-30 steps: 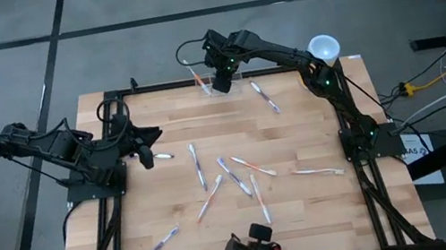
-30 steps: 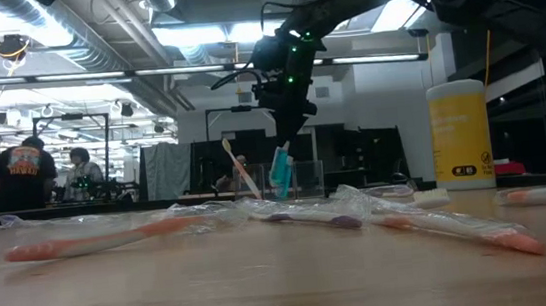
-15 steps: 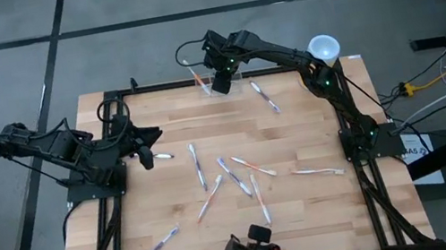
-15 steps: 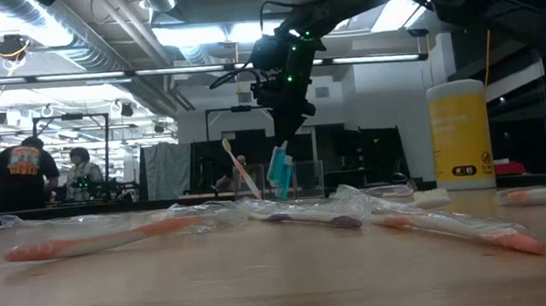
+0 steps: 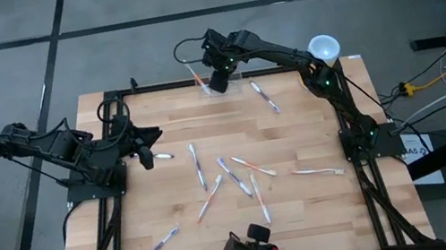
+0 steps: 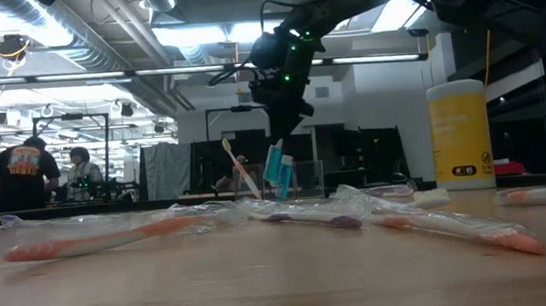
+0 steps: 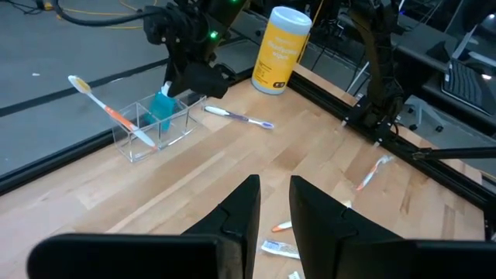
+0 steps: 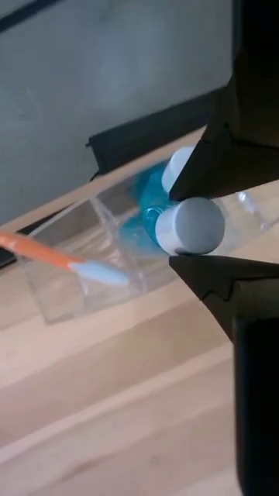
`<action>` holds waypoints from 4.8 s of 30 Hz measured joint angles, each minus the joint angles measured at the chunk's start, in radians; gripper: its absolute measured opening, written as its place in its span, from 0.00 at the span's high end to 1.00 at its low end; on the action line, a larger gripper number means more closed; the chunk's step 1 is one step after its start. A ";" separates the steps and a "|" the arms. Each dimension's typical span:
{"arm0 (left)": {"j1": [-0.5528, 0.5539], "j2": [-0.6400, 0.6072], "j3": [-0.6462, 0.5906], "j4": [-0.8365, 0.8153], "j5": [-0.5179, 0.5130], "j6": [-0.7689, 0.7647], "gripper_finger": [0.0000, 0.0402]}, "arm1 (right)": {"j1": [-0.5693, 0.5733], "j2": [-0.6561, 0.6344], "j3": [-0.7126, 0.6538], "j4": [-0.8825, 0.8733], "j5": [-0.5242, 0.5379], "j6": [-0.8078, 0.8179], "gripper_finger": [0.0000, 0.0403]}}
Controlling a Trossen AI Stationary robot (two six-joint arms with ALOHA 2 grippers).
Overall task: Pick & Place toothbrushing station
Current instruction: Put the blue mouthwash into the transparent organizer, then put the purple toothbrush into the transparent organizer
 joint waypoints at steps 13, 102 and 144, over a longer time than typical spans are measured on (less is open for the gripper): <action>0.000 0.000 0.000 0.000 0.000 0.026 0.83 | -0.001 -0.021 0.000 -0.025 -0.034 0.051 0.54; -0.070 0.015 0.000 0.090 -0.072 0.023 0.83 | 0.035 -0.972 -1.344 0.341 -0.312 0.408 1.00; -0.070 0.016 0.000 0.119 -0.111 0.049 0.83 | -0.106 -0.906 -1.254 1.222 -0.391 0.849 1.00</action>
